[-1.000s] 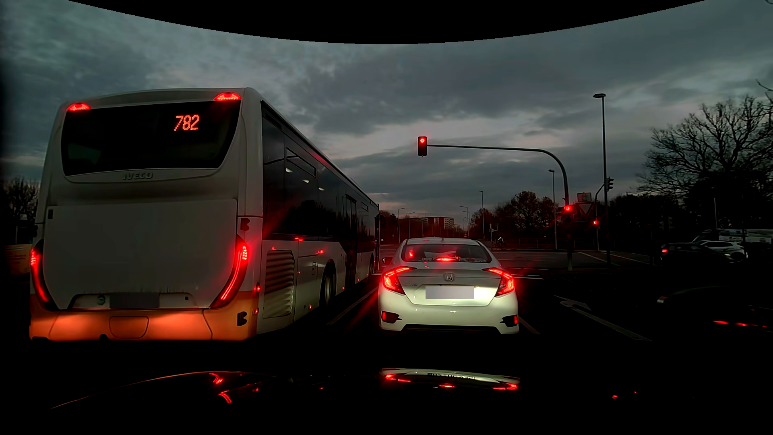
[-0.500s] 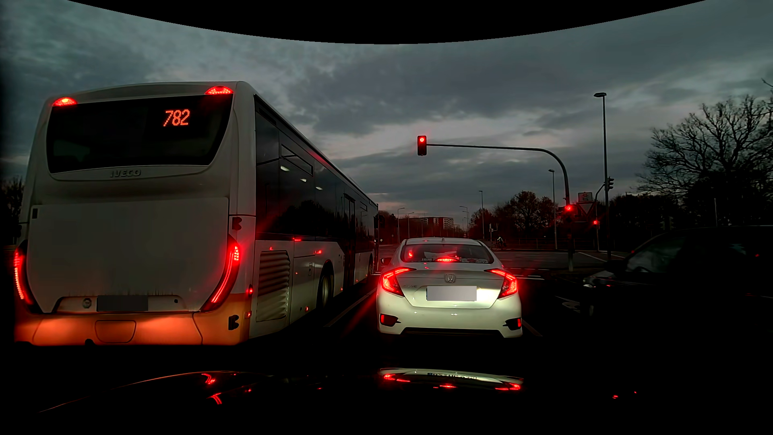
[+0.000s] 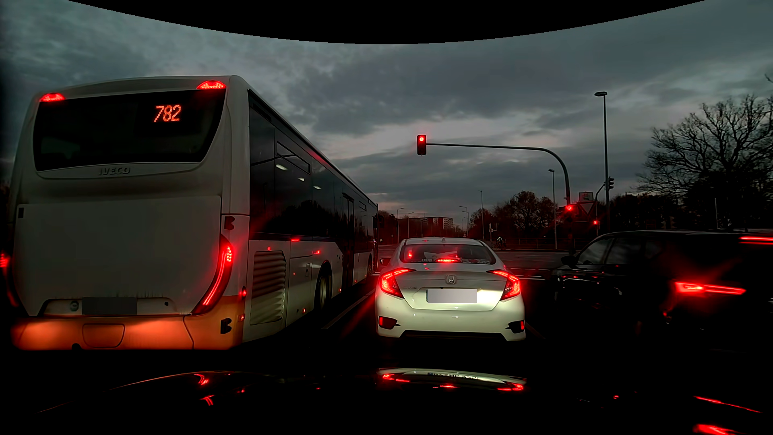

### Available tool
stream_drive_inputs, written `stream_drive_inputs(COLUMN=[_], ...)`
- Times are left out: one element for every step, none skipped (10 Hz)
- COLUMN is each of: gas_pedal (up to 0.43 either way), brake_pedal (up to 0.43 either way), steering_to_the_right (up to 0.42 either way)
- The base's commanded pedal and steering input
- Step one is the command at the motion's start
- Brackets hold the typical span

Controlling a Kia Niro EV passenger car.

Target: Follow the waypoints while adhering to traffic rules and regulations

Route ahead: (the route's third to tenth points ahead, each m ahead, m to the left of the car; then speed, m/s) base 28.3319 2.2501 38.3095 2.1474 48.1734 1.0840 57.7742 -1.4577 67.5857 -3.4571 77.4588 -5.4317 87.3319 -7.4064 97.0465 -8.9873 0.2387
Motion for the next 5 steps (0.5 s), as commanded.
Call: stream_drive_inputs(gas_pedal=[0.0, 0.0, 0.0, 0.0, 0.0], brake_pedal=[0.067, 0.067, 0.067, 0.067, 0.073], steering_to_the_right=[0.014, 0.014, 0.014, 0.014, 0.014])
